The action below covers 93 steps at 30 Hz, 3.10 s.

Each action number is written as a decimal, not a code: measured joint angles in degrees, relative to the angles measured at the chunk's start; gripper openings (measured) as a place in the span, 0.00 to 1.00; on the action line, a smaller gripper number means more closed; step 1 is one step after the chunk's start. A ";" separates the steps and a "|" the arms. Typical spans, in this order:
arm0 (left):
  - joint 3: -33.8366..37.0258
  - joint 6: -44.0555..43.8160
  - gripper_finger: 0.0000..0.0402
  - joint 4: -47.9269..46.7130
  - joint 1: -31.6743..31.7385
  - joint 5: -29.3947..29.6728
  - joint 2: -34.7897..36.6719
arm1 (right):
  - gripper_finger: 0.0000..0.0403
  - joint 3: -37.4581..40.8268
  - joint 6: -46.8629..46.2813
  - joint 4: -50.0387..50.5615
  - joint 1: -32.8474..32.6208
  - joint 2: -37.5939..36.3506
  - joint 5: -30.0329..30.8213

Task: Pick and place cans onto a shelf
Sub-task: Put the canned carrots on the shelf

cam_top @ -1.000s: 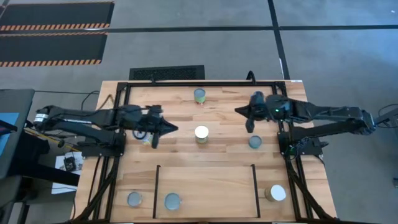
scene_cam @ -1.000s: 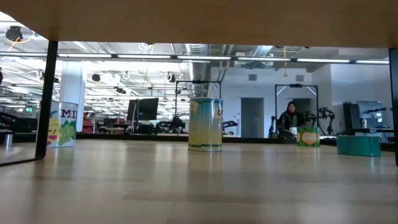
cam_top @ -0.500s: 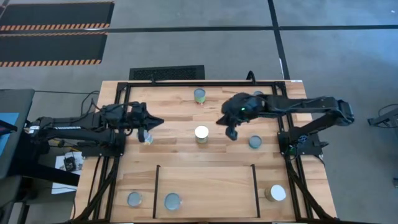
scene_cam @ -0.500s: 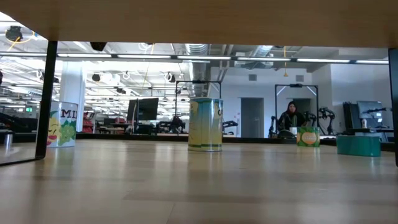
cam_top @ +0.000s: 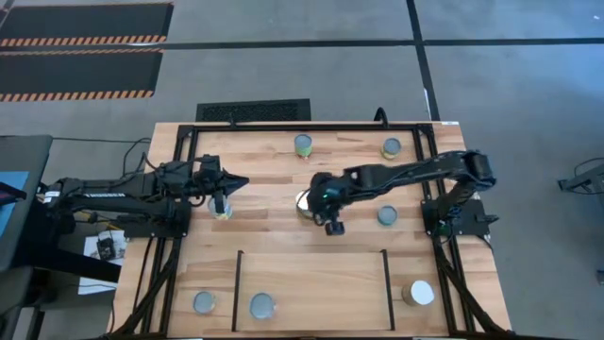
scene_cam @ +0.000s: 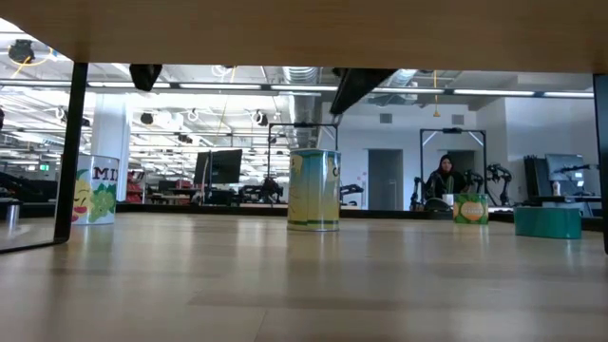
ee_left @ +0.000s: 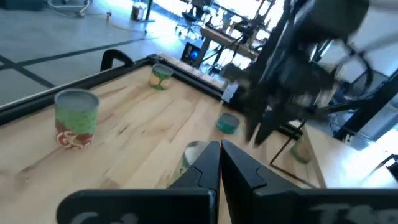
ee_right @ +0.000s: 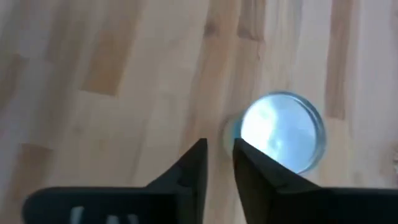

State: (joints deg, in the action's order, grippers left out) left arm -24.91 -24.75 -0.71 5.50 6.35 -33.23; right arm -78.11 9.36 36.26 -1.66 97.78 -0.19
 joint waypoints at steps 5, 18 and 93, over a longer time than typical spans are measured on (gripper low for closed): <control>0.00 0.46 0.00 0.64 -0.02 -1.43 -0.09 | 0.36 -5.11 4.56 1.36 -0.88 6.23 4.64; 0.00 0.96 0.00 0.18 -0.11 -1.56 -0.11 | 0.25 -9.95 7.81 6.66 0.00 13.65 5.90; -0.04 2.71 0.00 -3.76 -0.09 -1.14 -0.11 | 0.08 -56.69 -5.85 29.65 -32.36 23.47 4.41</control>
State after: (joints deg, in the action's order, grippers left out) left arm -24.95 -22.04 -4.47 5.41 5.21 -33.34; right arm -134.80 3.51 65.90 -34.02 121.25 4.23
